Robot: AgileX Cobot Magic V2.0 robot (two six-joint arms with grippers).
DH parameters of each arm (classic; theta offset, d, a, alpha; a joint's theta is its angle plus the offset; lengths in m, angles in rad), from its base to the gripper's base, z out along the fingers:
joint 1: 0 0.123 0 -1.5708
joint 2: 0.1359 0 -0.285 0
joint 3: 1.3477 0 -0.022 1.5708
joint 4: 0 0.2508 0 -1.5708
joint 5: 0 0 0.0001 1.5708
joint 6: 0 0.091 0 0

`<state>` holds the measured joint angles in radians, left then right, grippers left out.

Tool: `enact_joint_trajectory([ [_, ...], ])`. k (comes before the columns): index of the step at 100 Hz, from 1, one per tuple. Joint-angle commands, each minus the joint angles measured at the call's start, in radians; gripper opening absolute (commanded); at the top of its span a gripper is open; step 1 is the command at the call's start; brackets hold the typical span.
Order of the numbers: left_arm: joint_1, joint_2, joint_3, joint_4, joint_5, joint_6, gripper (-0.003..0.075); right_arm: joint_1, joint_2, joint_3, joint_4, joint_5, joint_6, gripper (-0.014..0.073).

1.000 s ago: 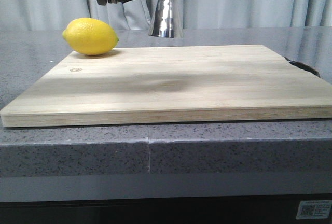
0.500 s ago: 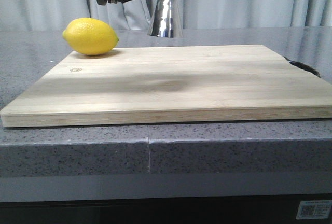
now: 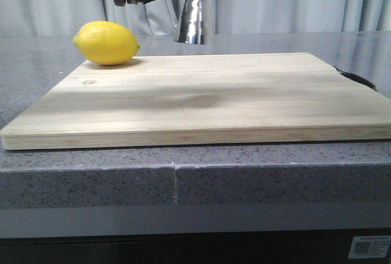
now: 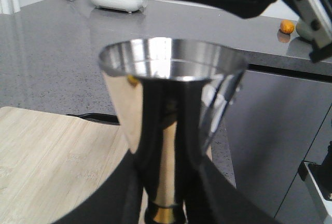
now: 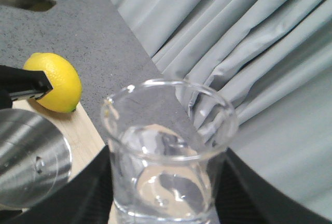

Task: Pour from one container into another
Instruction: 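Carry the beaker above the jigger and tilt it toward the jigger, then pour the clear liquid from the beaker into the jigger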

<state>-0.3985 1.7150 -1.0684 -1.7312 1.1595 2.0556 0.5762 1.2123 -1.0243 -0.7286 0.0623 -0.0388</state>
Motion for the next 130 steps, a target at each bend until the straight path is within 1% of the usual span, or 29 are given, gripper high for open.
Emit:
enact_joint_trajectory([
  [1,-0.011,-0.051,-0.030,-0.070,0.111,-0.001,-0.0019,0.000,-0.012,-0.037,-0.020,-0.068,-0.005,0.0247],
  [130,-0.011,-0.051,-0.030,-0.070,0.111,-0.001,-0.0019,0.000,-0.008,-0.037,-0.225,-0.097,-0.005,0.0247],
])
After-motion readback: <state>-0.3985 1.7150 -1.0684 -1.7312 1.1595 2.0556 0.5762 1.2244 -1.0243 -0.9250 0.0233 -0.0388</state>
